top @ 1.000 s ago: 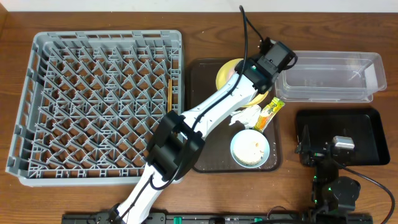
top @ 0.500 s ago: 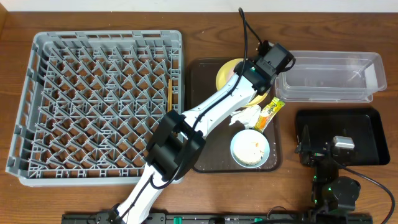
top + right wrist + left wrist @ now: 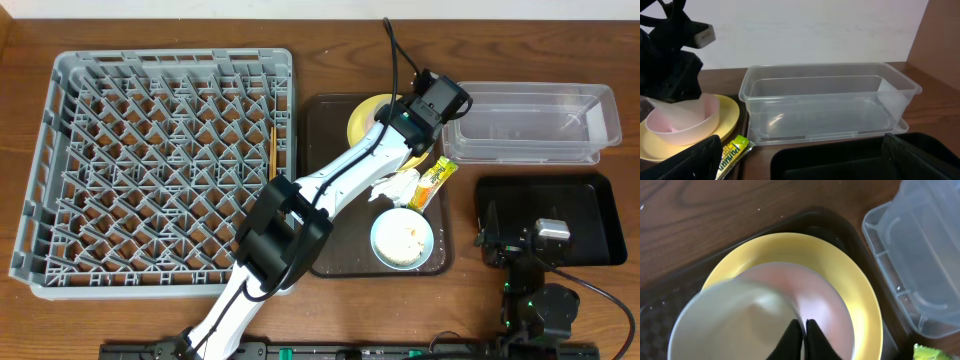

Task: Sort waste into correct bins and load items into the dishwasher rack
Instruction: 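Lower the left gripper onto the white cup rim and grasp it, then carry the white cup with the left gripper and set it in the rack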

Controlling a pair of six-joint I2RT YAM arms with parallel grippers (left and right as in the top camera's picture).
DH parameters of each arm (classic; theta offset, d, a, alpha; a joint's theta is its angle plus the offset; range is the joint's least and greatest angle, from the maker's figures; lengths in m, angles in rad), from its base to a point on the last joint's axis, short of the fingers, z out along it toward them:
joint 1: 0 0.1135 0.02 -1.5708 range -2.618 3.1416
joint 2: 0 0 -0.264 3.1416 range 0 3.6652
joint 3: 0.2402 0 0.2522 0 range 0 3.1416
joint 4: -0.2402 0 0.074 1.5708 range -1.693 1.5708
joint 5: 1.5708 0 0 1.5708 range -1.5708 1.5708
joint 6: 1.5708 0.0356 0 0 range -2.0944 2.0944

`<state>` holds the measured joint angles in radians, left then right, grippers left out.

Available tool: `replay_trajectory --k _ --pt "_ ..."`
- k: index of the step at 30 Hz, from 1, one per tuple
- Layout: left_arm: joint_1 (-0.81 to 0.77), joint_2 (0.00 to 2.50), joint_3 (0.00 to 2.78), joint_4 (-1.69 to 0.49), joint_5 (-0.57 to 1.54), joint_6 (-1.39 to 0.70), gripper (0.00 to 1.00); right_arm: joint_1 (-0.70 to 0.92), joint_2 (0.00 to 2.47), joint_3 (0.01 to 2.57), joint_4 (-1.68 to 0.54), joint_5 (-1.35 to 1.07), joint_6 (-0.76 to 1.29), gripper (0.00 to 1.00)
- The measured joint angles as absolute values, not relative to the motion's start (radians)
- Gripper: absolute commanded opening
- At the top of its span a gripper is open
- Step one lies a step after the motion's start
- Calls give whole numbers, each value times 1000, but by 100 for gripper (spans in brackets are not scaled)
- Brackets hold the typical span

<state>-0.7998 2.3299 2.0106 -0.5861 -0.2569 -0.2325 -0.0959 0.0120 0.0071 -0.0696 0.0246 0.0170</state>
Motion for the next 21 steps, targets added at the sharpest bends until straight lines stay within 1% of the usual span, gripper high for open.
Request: replay_trajectory --k 7,12,17,21 --pt "-799 2329 2011 -592 -260 -231 6 -96 12 7 -70 25 17 99" --pt "-785 2291 2002 -633 -261 -232 6 -96 12 7 -70 25 17 99" --pt "-728 2107 1990 -730 -200 -238 6 -96 12 7 -69 25 17 99" --pt "-618 1903 1995 -794 -34 -247 6 -96 12 7 -69 25 17 99"
